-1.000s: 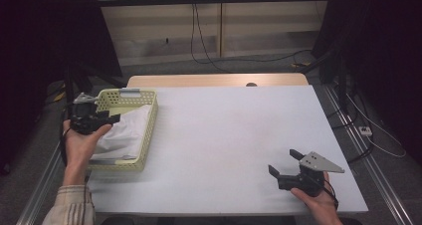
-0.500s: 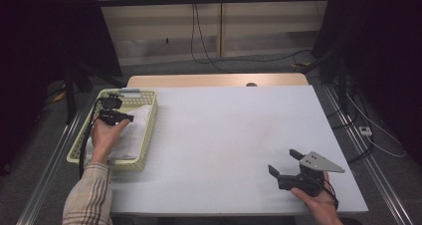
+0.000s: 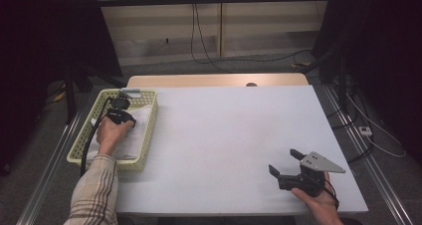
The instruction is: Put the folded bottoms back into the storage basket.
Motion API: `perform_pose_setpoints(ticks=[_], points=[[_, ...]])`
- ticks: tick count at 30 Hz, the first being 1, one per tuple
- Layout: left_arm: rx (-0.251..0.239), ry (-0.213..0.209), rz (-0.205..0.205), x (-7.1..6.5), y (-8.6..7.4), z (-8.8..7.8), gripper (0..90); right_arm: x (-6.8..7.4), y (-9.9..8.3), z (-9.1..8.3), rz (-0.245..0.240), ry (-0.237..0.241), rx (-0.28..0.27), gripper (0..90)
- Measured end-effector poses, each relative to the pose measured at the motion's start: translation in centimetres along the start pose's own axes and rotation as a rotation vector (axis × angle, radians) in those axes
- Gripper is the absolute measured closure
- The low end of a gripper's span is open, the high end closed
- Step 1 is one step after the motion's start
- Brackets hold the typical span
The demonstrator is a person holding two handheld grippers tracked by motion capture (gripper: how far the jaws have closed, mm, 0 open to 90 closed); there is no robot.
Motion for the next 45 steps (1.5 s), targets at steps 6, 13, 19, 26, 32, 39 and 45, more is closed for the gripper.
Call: perform_pose_setpoints(ticks=[6,13,19,26,32,39,45], points=[[-0.017,-0.010,0.034,-0.6,0.9,0.7,90.0,0.0,0.0,0.0,0.000,0.000,0.000,6.7],[-0.079,-0.065,-0.003,-0.1,1.3,0.5,90.0,0.0,0.0,0.0,0.002,0.001,-0.003,6.8],[-0.215,-0.047,-0.054,2.3,2.3,-3.3,90.0,-0.1,0.0,0.0,0.009,-0.003,0.000,6.9],[-0.133,0.075,-0.094,5.6,0.1,-3.4,90.0,-0.1,0.0,0.0,0.003,-0.002,0.003,6.9],[-0.001,0.084,-0.079,6.5,-2.0,-2.6,90.0,-0.1,-0.1,0.0,0.008,-0.005,0.009,6.9],[0.027,0.124,-0.033,6.3,-1.9,-1.4,90.0,-0.1,-0.1,0.0,0.004,-0.005,0.009,6.9],[-0.006,0.073,0.002,6.1,-1.3,-0.9,90.0,-0.1,-0.1,0.1,0.003,-0.003,0.010,6.9]])
Point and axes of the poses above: each handheld gripper's, and its own axes: z roughly forward along the jaws, y roughly out of its top, x roughly to its left, the point moved 5 cm from there along z, roughly forward along the jaws, and after that the axes turned 6 degrees about -x, right-handed, at the moved point
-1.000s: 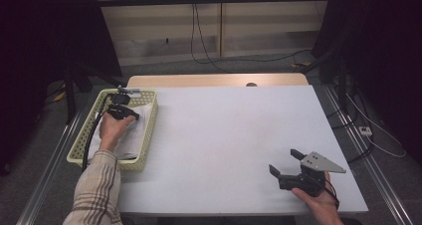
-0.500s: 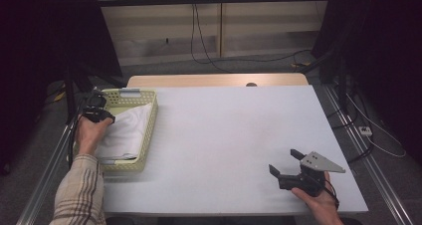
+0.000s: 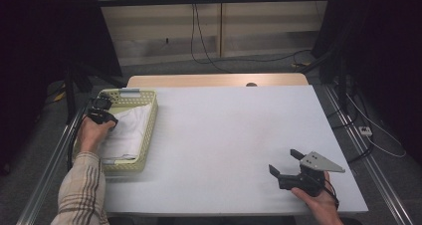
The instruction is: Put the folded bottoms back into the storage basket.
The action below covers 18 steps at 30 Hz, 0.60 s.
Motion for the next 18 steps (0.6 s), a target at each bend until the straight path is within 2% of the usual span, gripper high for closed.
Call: perform_pose_setpoints(ticks=[3,6,7,8,10,13,17,18], points=[[-0.045,-0.007,0.006,0.0,0.3,0.4,90.0,0.0,0.0,0.0,0.001,-0.002,0.002,6.9],[-0.065,-0.011,0.007,0.1,0.6,0.7,90.0,0.0,0.0,0.0,0.002,-0.001,0.002,6.9],[-0.052,-0.006,0.024,0.0,0.7,0.7,90.0,0.0,0.0,0.0,0.002,-0.001,0.004,6.9],[-0.048,0.006,0.021,-0.2,0.8,0.7,90.0,0.0,0.0,0.0,0.002,0.000,0.003,6.9],[-0.040,0.032,0.040,-0.3,1.1,0.9,90.0,0.0,0.0,0.0,0.004,-0.001,0.002,6.9],[-0.066,0.058,0.065,-0.2,1.5,1.2,90.0,0.0,0.0,0.0,0.001,0.000,0.002,6.9],[-0.067,0.078,0.085,-0.3,1.8,1.5,90.0,0.0,0.0,0.0,0.004,0.001,0.002,6.9],[-0.061,0.075,0.072,-0.3,1.9,1.5,90.0,0.0,0.0,0.0,0.000,0.002,0.002,6.9]])
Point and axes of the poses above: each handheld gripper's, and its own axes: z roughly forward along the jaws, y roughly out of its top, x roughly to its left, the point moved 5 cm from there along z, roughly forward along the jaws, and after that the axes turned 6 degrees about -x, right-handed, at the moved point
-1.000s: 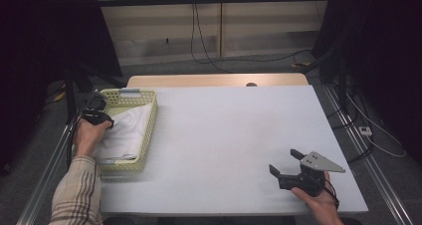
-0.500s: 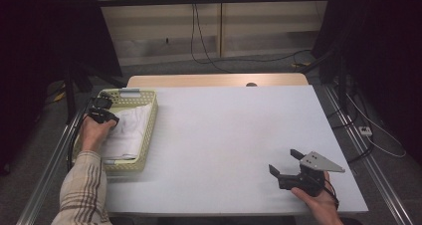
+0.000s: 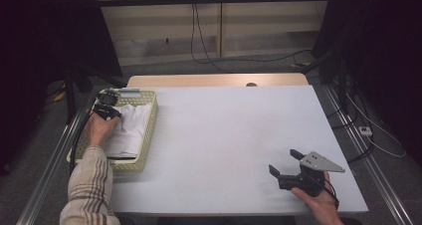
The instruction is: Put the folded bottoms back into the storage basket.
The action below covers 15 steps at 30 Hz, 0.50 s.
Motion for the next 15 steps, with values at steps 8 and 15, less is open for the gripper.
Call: perform_pose_setpoints(ticks=[8,15], points=[[-0.001,-0.046,-0.118,1.1,-0.8,-1.2,90.0,0.0,0.0,0.0,0.004,-0.002,0.001,6.9],[-0.041,-0.126,-0.128,1.3,-1.9,-2.6,90.0,0.0,0.0,0.0,0.003,-0.003,0.004,7.0]])
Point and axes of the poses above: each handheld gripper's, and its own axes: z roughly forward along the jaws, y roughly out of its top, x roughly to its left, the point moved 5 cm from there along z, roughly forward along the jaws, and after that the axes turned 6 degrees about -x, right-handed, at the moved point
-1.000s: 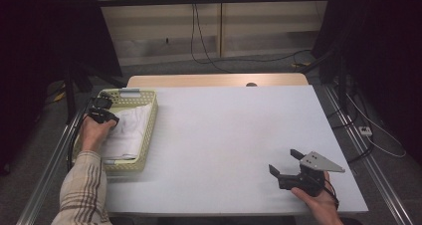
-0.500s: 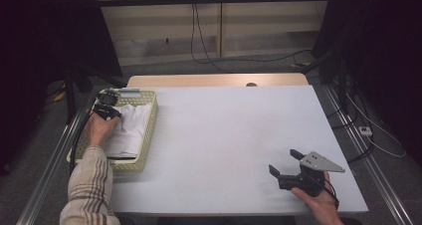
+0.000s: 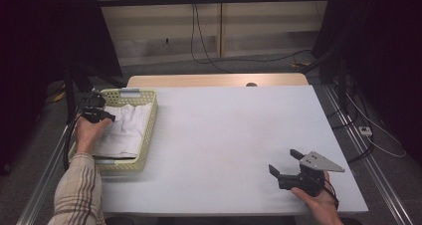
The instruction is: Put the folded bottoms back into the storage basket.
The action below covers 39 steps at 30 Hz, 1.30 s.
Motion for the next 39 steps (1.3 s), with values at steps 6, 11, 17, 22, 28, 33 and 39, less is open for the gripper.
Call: perform_pose_setpoints(ticks=[6,11,17,22,28,33,39], points=[[0.048,-0.014,0.078,-1.3,-0.7,0.8,90.0,0.0,0.0,0.1,0.000,-0.001,0.001,7.0],[0.041,0.027,0.053,-0.9,-0.9,0.7,90.0,0.0,0.0,0.0,0.000,-0.002,0.001,7.0],[0.073,0.058,0.031,-0.7,-1.1,0.5,90.0,0.0,0.0,-0.1,0.002,-0.001,-0.001,7.0],[0.086,0.074,0.011,-0.7,-1.3,0.2,90.0,0.0,0.0,-0.1,0.003,-0.002,-0.001,7.0],[0.092,0.081,0.015,-0.8,-1.6,-0.1,90.0,0.0,0.0,0.0,0.003,-0.001,0.003,7.1],[0.098,0.087,0.025,-1.0,-1.7,-0.2,90.0,0.0,0.0,-0.1,0.005,-0.001,0.003,7.1],[0.097,0.088,0.029,-1.0,-1.8,-0.4,90.0,0.0,0.0,-0.1,0.003,-0.001,0.000,7.1]])
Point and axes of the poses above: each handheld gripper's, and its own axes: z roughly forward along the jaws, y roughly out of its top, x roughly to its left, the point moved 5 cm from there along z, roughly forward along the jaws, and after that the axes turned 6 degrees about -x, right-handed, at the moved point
